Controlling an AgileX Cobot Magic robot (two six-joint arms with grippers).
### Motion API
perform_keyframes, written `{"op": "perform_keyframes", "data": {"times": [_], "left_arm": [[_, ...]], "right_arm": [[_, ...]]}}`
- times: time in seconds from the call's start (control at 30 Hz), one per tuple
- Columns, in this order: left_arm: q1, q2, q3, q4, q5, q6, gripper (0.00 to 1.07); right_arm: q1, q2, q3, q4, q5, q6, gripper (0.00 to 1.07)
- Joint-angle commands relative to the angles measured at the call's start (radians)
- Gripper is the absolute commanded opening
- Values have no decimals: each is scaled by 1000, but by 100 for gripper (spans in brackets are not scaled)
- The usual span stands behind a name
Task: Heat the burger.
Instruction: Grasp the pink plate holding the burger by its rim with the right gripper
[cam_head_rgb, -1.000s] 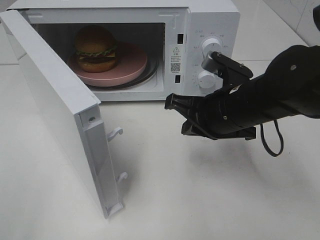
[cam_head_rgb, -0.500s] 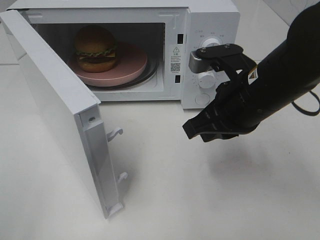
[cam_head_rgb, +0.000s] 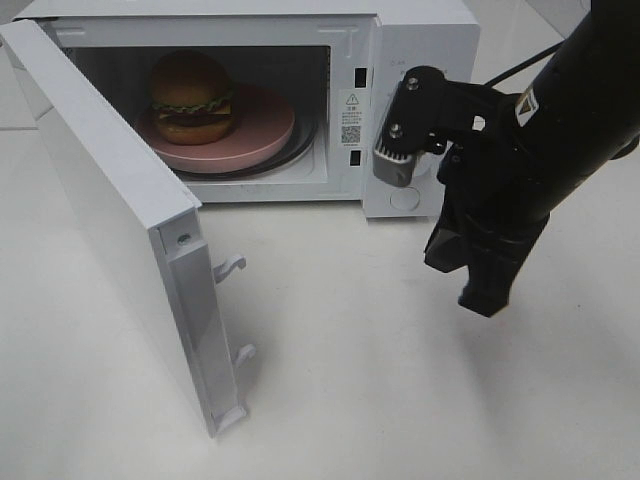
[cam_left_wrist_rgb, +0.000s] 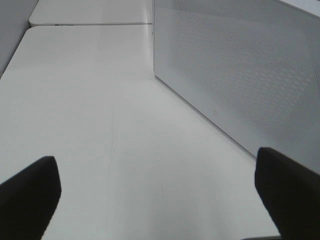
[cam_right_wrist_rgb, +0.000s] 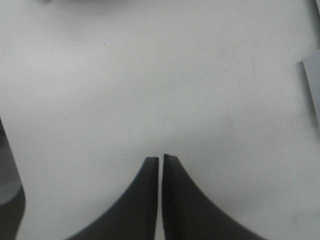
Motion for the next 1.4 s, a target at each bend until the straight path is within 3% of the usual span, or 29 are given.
{"op": "perform_keyframes", "data": {"times": [0.03, 0.23, 0.43, 0.47, 0.53, 0.6, 0.63, 0.67, 0.7, 0.73, 0.83, 1.17, 1.4], "left_arm": [[3, -18, 3, -7, 1, -8, 98], [3, -18, 3, -7, 1, -8, 98], [3, -18, 3, -7, 1, -8, 98], [3, -18, 3, -7, 1, -8, 98], [3, -18, 3, -7, 1, -8, 98], [3, -18, 3, -7, 1, -8, 98], [3, -18, 3, -7, 1, -8, 98], [3, -18, 3, -7, 1, -8, 98], [3, -18, 3, -7, 1, -8, 98], [3, -18, 3, -7, 1, -8, 98], [3, -18, 3, -7, 1, -8, 98], [3, -18, 3, -7, 1, -8, 98], [3, -18, 3, -7, 1, -8, 98]], "right_arm": [[-2, -8, -8, -1, 22, -236, 7], [-2, -8, -8, -12, 16, -484, 10], [-2, -8, -8, -68, -11, -621, 25], [-1, -8, -8, -101, -23, -615, 37], [0, -8, -8, -113, -30, -611, 41], [2, -8, -8, -127, -67, -549, 60], [2, -8, -8, -127, -67, -549, 60], [2, -8, -8, -127, -76, -516, 74], [2, -8, -8, -127, -76, -516, 74], [2, -8, -8, -127, -88, -457, 86], [2, -5, -8, -127, -116, -402, 97], [41, 34, -12, -168, -205, -415, 95], [84, 124, -91, -202, -217, -389, 93]]}}
